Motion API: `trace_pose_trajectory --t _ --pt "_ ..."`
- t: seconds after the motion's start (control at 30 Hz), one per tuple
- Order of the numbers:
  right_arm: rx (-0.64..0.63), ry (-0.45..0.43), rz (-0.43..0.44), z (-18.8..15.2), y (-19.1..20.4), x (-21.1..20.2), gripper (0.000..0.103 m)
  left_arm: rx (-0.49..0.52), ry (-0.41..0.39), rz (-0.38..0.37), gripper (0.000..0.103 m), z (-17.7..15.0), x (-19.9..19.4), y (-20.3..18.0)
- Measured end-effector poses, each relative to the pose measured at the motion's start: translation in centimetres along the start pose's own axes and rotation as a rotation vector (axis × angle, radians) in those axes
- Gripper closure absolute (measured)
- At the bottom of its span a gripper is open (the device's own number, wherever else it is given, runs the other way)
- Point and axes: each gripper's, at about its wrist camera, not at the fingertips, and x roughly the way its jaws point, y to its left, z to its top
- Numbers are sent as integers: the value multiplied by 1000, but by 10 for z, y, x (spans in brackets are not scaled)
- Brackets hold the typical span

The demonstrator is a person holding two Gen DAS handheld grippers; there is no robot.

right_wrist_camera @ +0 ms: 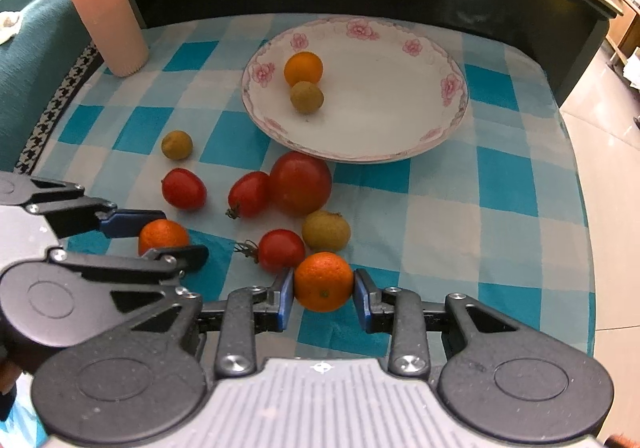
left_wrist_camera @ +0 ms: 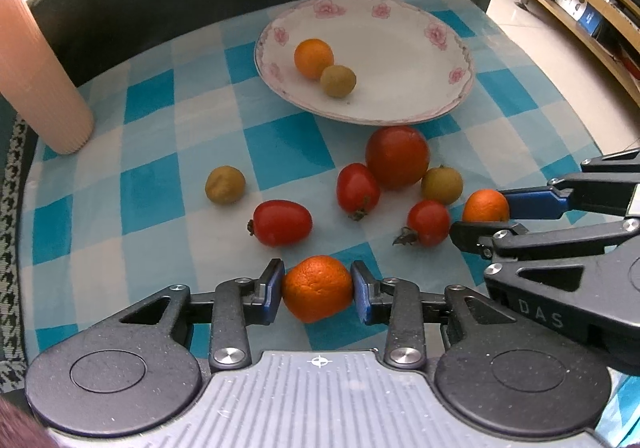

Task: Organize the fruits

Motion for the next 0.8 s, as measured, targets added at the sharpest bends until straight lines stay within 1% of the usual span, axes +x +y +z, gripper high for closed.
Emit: trace_pose_trajectory --t 0.4,0.8 --pt "14 -27 -10 6 -2 -9 58 -19 -21 -6 59 14 -13 -3" --pt "92 -76 -29 24 -24 -18 58 -37 -61 -6 60 41 -13 -13"
